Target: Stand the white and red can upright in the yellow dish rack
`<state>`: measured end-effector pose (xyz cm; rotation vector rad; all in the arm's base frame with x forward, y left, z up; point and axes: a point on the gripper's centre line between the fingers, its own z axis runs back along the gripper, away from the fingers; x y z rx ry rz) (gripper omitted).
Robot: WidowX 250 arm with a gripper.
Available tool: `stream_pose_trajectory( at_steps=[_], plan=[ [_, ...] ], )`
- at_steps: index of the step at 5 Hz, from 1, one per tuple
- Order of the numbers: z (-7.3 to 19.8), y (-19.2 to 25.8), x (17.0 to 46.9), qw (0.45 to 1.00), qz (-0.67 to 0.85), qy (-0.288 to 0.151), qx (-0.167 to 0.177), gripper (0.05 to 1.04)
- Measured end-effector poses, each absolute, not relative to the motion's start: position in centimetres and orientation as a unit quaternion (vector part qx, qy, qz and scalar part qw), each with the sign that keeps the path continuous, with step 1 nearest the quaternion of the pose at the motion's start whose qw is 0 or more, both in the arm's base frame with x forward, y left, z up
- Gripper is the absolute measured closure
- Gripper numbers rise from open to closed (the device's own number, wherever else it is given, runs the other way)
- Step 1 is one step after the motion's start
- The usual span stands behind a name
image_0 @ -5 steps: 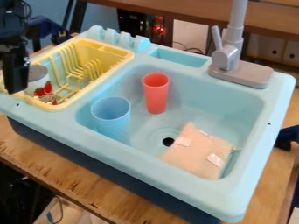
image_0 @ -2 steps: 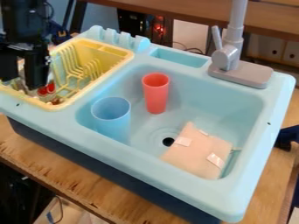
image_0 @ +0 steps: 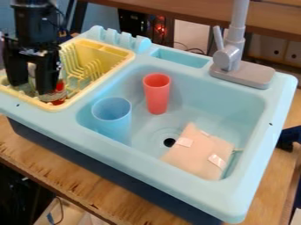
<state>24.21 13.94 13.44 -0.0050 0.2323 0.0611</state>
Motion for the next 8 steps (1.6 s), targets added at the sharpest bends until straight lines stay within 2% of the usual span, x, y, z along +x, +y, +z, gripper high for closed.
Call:
stream_pose_trajectory(
  at_steps=[1,2,4,6,8],
  plan=[
    [12.9,14.5,25.4,0.993,0.029,0.111,-0.002,0.083],
    [13.5,14.8,28.5,0.999,0.004,0.047,-0.018,0.083],
    [15.5,16.4,31.2,1.0,-0.006,0.023,0.005,0.084],
    [15.7,14.8,31.3,0.999,-0.023,0.028,0.01,0.083],
    [17.5,13.7,29.2,1.0,-0.02,0.015,0.014,0.083]
  ],
)
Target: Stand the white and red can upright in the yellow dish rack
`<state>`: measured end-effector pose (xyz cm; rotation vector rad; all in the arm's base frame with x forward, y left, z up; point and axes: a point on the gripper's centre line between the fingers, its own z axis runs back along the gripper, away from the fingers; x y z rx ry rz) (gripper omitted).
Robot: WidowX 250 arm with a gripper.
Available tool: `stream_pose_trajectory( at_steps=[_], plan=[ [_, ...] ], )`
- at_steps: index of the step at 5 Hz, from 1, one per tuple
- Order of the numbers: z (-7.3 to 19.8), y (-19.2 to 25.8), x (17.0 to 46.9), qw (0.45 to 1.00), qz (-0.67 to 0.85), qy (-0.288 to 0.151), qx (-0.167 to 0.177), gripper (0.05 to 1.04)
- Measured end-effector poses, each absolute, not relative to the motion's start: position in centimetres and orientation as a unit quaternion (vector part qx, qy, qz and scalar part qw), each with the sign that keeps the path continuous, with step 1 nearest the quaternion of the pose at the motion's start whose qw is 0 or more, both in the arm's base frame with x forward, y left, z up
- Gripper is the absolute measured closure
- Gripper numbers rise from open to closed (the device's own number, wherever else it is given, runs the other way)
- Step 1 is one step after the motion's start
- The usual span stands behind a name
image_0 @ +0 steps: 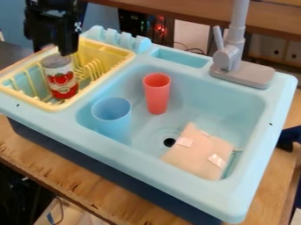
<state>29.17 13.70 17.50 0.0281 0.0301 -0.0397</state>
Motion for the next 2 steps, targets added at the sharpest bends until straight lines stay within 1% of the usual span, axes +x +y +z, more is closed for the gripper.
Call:
stream_pose_trajectory(
  at_steps=[1,2],
  plan=[
    [18.4,13.5,28.1,1.0,-0.008,0.017,0.02,0.084],
    [20.0,11.6,27.3,0.999,-0.024,0.004,0.039,0.083]
  ],
)
